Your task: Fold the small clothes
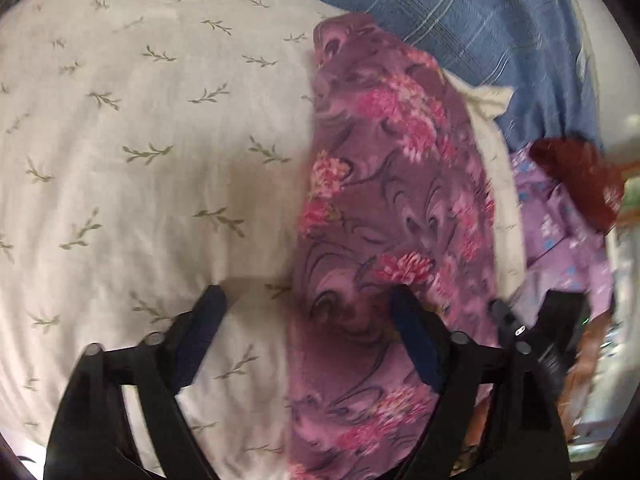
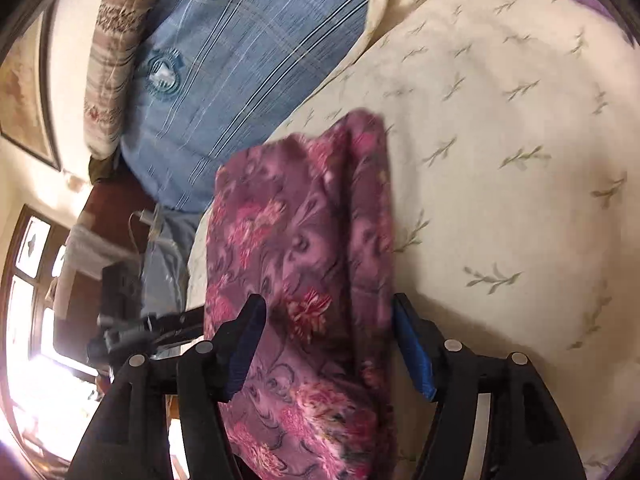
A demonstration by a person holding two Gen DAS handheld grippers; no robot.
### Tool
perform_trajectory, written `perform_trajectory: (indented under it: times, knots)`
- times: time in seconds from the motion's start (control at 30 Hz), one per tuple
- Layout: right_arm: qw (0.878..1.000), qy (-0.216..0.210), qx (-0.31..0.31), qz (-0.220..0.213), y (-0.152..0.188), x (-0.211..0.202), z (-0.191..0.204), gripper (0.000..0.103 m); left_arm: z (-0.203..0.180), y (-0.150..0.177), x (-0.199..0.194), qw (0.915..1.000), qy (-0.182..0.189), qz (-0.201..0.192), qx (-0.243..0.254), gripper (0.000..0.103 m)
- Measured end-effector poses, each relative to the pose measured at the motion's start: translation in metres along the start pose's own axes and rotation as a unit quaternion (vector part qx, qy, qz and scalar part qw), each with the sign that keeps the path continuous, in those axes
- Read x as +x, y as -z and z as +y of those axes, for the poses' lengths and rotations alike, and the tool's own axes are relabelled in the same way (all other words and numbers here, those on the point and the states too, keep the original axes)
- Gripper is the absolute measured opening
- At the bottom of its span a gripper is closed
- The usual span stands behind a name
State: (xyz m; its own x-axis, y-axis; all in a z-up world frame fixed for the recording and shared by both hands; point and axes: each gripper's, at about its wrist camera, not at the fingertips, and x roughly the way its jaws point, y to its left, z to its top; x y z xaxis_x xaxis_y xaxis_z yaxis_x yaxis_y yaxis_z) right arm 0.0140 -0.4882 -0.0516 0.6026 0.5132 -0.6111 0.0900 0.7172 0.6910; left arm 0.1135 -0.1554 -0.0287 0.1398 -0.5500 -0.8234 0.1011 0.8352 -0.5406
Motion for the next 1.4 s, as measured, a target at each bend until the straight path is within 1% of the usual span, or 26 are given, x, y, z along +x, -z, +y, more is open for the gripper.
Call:
perform_trajectory:
  times: [0.03,0.1,0.13,0.2,0.27,0.3,0.37,0.4,0.43,0.47,0.53,0.57,0.63,0.67,0.73,0.8,0.83,0.9,0.93,1.0,1.03,1.13,1.2,1.3,1.37,1.4]
  knots:
    - [1.0,-0.001,-0.015,-0.004,0.001,0.001,0.002,0.069,-0.003,0.001,0.0,0.9999,0.012,-0.001,-0.003,0.088]
    - [1.0,-0.009,-0.007,-0.004,-0.001,0.001,0.0,0.069,-0.01,0.005,0.008,0.9982,0.053,0.028,0.003,0.088]
    - [1.0,-0.019,0.0,-0.004,-0.001,0.0,0.0,0.068,-0.013,0.006,0.012,0.9973,0.059,0.042,0.004,0.088]
    - [0.997,-0.071,0.013,0.012,-0.002,0.002,0.002,0.068,-0.017,0.011,0.012,0.9982,0.052,0.028,0.014,0.088]
    - [0.998,-0.053,0.004,0.018,0.0,0.007,0.005,0.068,-0.017,0.014,0.014,0.9983,0.054,0.021,0.009,0.089]
    - [0.999,-0.025,-0.001,0.033,0.001,0.016,0.006,0.066,-0.018,0.015,0.013,0.9983,0.055,0.017,0.008,0.089]
    - [1.0,-0.009,-0.005,0.027,0.002,0.021,0.009,0.058,-0.025,0.02,0.013,0.9972,0.065,0.019,0.03,0.088]
    - [1.0,0.01,-0.008,0.017,0.001,0.021,0.015,0.04,-0.028,0.022,0.012,0.997,0.065,0.014,0.038,0.083]
    - [0.999,0.024,-0.015,0.02,0.001,0.023,0.021,0.035,-0.028,0.024,0.009,0.9971,0.063,0.006,0.042,0.069]
    - [0.999,0.04,-0.024,0.016,0.003,0.024,0.028,0.034,-0.027,0.024,0.006,0.9964,0.073,0.006,0.044,0.051]
    - [0.998,0.054,-0.037,0.01,0.007,0.024,0.041,0.031,-0.017,0.019,-0.001,0.9953,0.092,0.009,0.028,0.032]
    - [0.998,0.057,-0.039,0.006,0.006,0.022,0.049,0.031,-0.01,0.016,-0.007,0.9932,0.115,0.008,0.017,0.028]
    - [0.998,0.045,-0.047,-0.001,0.004,0.019,0.069,0.029,0.003,0.01,-0.027,0.99,0.14,-0.013,0.003,0.028]
    - [0.998,0.035,-0.053,-0.003,0.0,0.02,0.076,0.028,0.005,0.008,-0.046,0.9883,0.148,-0.038,0.007,0.028]
    - [0.997,-0.005,-0.082,-0.003,-0.006,0.024,0.111,0.028,0.004,0.002,-0.075,0.9848,0.157,-0.073,0.019,0.027]
    - [0.992,-0.019,-0.124,-0.009,-0.011,0.03,0.149,0.028,0.005,-0.003,-0.111,0.9791,0.162,-0.118,0.034,0.027]
    - [0.99,-0.027,-0.141,-0.012,-0.013,0.035,0.165,0.028,0.006,-0.006,-0.127,0.9766,0.154,-0.144,0.042,0.027]
    - [0.985,-0.032,-0.171,-0.018,-0.015,0.049,0.187,0.028,0.008,-0.012,-0.144,0.9765,0.095,-0.185,0.057,0.036]
    - [0.984,-0.021,-0.176,-0.014,-0.016,0.058,0.19,0.028,0.01,-0.016,-0.142,0.9782,0.067,-0.186,0.064,0.048]
    - [0.988,0.02,-0.153,-0.015,-0.018,0.069,0.183,0.029,0.022,-0.022,-0.13,0.9821,0.033,-0.174,0.065,0.055]
    - [0.99,0.04,-0.136,-0.018,-0.018,0.07,0.174,0.031,0.028,-0.028,-0.114,0.9868,0.022,-0.149,0.06,0.059]
    - [0.986,0.121,-0.111,-0.034,-0.008,0.053,0.141,0.041,0.041,-0.035,-0.074,0.9945,0.052,-0.081,0.041,0.059]
    - [0.984,0.147,-0.099,-0.031,0.005,0.037,0.118,0.045,0.04,-0.036,-0.052,0.9957,0.067,-0.046,0.044,0.062]
    - [0.986,0.148,-0.076,-0.012,0.016,0.022,0.094,0.052,0.026,-0.034,-0.02,0.9966,0.043,-0.013,0.068,0.065]
    - [0.99,0.125,-0.065,-0.014,0.018,0.011,0.086,0.052,0.023,-0.033,-0.01,0.9962,0.051,0.005,0.07,0.066]
    - [0.993,0.102,-0.055,-0.026,0.016,0.006,0.083,0.056,0.025,-0.034,-0.007,0.9961,0.06,0.011,0.064,0.068]
